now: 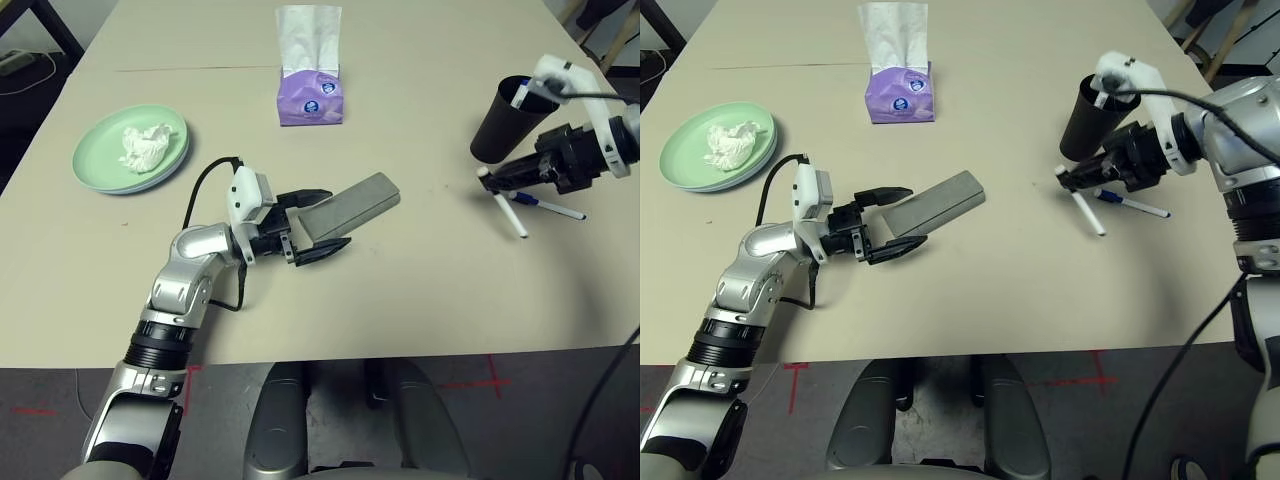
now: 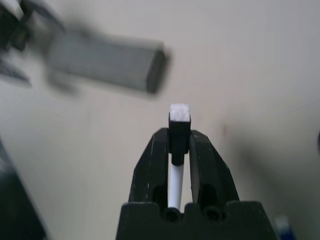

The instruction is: Organize and tidy the items on the table.

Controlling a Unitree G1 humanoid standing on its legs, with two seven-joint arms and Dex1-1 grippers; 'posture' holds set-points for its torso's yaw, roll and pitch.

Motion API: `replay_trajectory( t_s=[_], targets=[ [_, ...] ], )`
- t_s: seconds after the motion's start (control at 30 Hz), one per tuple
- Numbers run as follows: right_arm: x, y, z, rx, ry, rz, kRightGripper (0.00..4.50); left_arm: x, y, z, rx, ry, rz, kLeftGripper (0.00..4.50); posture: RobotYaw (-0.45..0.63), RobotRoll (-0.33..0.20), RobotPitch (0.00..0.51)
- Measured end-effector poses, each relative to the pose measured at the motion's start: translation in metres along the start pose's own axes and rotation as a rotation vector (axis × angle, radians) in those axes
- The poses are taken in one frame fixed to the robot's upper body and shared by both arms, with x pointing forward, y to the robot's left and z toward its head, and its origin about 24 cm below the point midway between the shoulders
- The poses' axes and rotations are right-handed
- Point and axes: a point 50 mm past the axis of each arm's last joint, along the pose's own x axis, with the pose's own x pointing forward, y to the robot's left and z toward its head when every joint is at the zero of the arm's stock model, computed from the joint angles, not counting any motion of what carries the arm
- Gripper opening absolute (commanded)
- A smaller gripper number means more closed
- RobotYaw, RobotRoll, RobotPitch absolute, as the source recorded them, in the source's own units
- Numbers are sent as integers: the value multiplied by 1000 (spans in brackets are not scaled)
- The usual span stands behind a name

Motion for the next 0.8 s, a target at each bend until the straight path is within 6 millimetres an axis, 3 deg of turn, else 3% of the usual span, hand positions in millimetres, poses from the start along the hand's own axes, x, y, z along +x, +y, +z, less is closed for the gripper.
replay_trajectory(
  t_s=[0.1,0.23,0.47,0.57,0.8],
  targets=[
    [3,-6,4,9,-282,-110,425,0,3,2,5,-6,11,4500,-2,0,213],
    [-2,-11,5,-11,-501,-254,425,-2,6,1,11,-10,32,4500,4,0,211],
    [6,-11,1,9,-737,-406,425,-2,9,6,65,-4,42,4500,13,0,207],
    [-3,-11,12,-30,-854,-474,425,-4,10,6,70,5,44,4500,11,0,204],
    [-9,-8,41,-46,-1000,-448,425,-4,11,6,62,3,54,4500,11,0,198]
  ],
)
